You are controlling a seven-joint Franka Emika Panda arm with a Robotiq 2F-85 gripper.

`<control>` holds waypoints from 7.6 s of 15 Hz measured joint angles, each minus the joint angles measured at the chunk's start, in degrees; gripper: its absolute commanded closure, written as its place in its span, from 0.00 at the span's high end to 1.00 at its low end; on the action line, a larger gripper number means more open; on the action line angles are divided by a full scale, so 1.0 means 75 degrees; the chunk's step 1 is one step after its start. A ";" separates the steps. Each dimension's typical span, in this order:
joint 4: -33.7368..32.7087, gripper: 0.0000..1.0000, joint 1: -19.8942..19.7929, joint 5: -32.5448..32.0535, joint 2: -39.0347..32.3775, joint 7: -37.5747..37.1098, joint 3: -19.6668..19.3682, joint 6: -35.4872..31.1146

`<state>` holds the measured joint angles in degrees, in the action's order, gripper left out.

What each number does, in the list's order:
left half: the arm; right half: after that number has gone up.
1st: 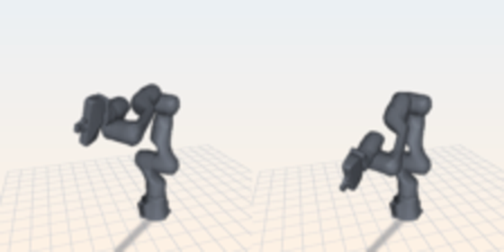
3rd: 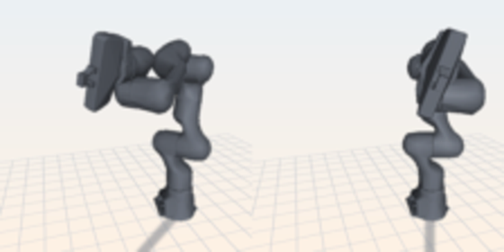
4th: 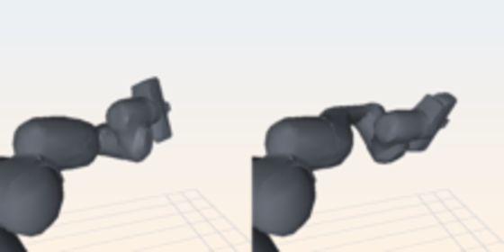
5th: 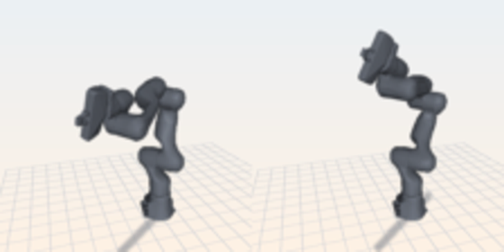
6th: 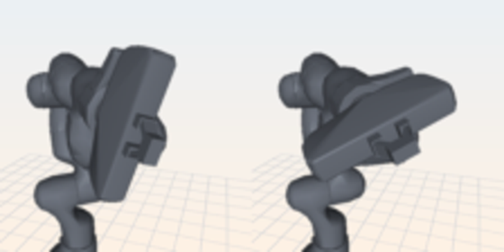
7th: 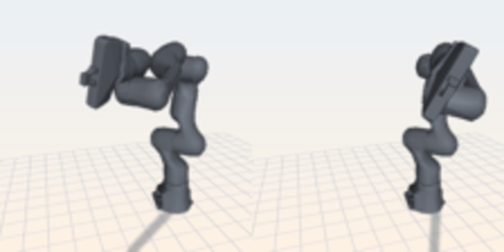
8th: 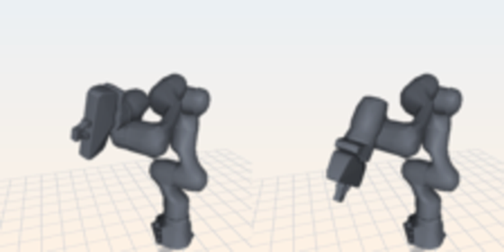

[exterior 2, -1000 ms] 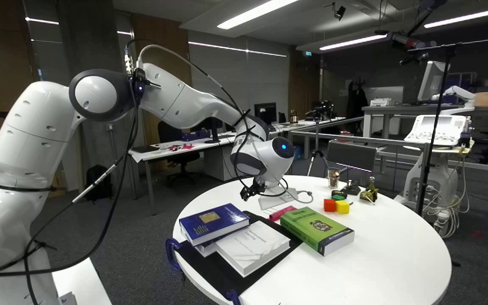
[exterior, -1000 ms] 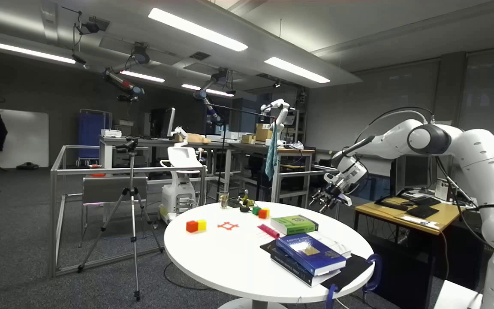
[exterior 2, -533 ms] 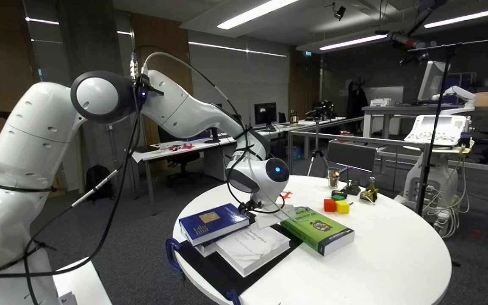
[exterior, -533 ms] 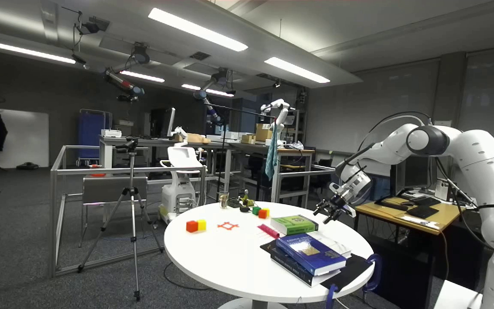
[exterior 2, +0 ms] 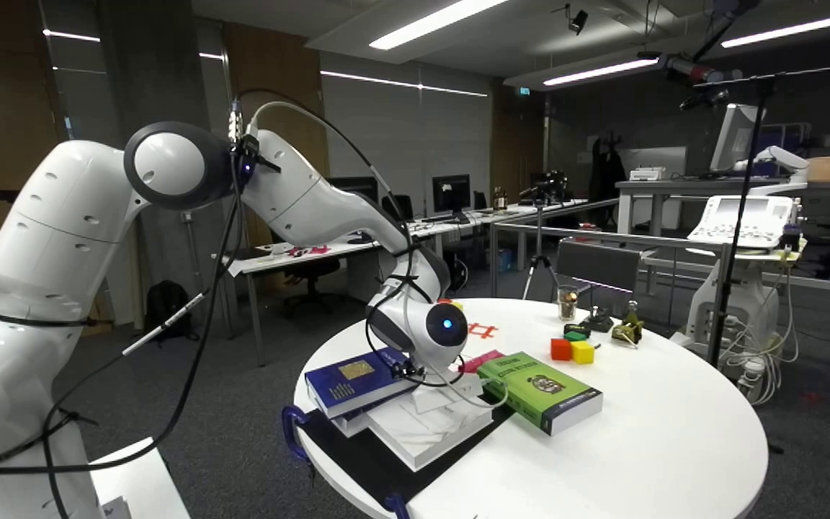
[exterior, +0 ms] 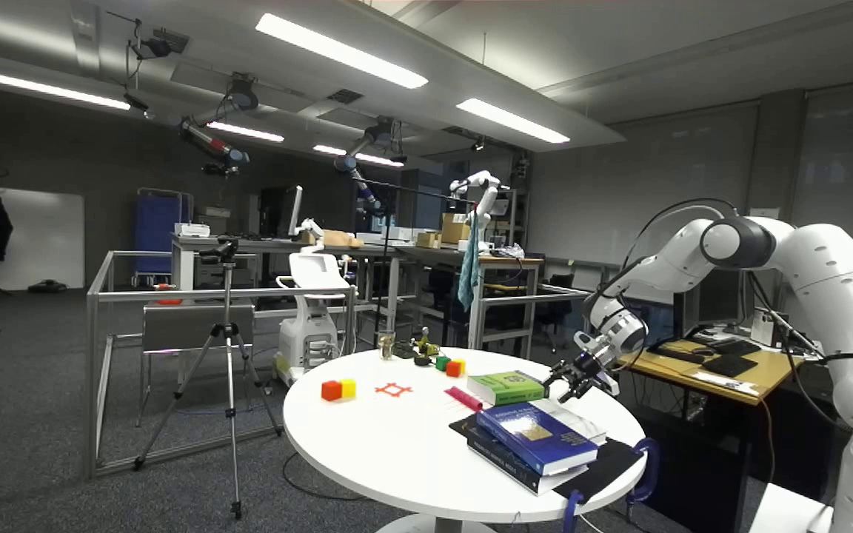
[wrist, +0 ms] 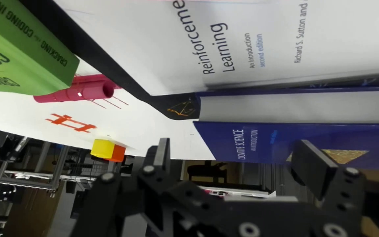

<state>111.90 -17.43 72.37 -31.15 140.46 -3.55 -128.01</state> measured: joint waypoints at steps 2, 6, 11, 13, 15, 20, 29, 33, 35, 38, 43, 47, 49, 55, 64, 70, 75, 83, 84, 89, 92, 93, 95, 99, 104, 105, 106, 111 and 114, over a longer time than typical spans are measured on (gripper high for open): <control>0.0151 1.00 0.0142 0.0049 -0.0002 -0.0001 -0.0003 -0.0003; 0.0315 1.00 0.0438 0.0041 -0.0046 -0.0008 -0.0005 -0.0003; 0.0301 1.00 0.0605 0.0065 -0.0207 0.0018 -0.0005 -0.0088; 0.0297 1.00 0.0607 0.0065 -0.0207 0.0024 -0.0005 -0.0105; 0.0292 1.00 0.0607 0.0065 -0.0207 0.0028 -0.0006 -0.0115; 0.0291 1.00 0.0607 0.0064 -0.0197 0.0043 -0.0054 -0.0178; 0.0309 1.00 0.0629 0.0054 -0.0217 0.0135 -0.0173 -0.0489; 0.0309 1.00 0.0716 0.0054 -0.0301 0.0135 -0.0169 -0.0489; 0.0310 1.00 0.0774 0.0054 -0.0379 0.0134 -0.0169 -0.0490; 0.0305 1.00 0.0815 0.0045 -0.0447 0.0131 -0.0170 -0.0510; 0.0241 1.00 0.0875 0.0019 -0.0492 0.0132 -0.0134 -0.0510; 0.0080 1.00 0.0999 -0.0023 -0.0556 0.0169 -0.0041 -0.0510; -0.0017 1.00 0.1041 -0.0049 -0.0583 0.0243 0.0011 -0.0510; -0.0332 1.00 0.1045 -0.0233 -0.0689 0.0328 0.0079 -0.0509; -0.0420 1.00 0.0966 -0.1071 -0.0742 0.0324 -0.0169 -0.0510; -0.0418 1.00 0.0880 -0.1071 -0.0757 0.0325 -0.0168 -0.0514; -0.0405 1.00 0.0880 -0.1070 -0.0791 0.0325 -0.0100 -0.0514; -0.0413 1.00 0.0879 -0.1058 -0.0890 0.0322 -0.0035 -0.0514; -0.0415 1.00 0.0879 -0.1056 -0.0901 0.0317 -0.0032 -0.0514; -0.0427 1.00 0.0879 -0.1055 -0.0997 0.0219 0.0014 -0.0514; -0.0428 1.00 0.0880 -0.1055 -0.1049 0.0172 0.0074 -0.0514; -0.0435 1.00 0.0880 -0.1054 -0.1057 0.0149 0.0086 -0.0514; -0.0445 1.00 0.0880 -0.1054 -0.1063 0.0105 0.0096 -0.0514; -0.0466 1.00 0.0885 -0.1054 -0.1072 -0.0033 0.0137 -0.0514; -0.0477 1.00 0.0940 -0.1054 -0.1132 -0.0374 0.0321 -0.0502; -0.0477 1.00 0.0945 -0.1054 -0.1146 -0.0445 0.0384 -0.0497; -0.0477 1.00 0.0954 -0.1055 -0.1159 -0.0500 0.0430 -0.0497; -0.0483 1.00 0.0981 -0.1055 -0.1182 -0.0553 0.0452 -0.0497; -0.0521 1.00 0.0961 -0.1055 -0.1174 -0.0553 0.0428 -0.0497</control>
<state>108.00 -10.23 64.46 -39.95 136.31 -0.34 -131.74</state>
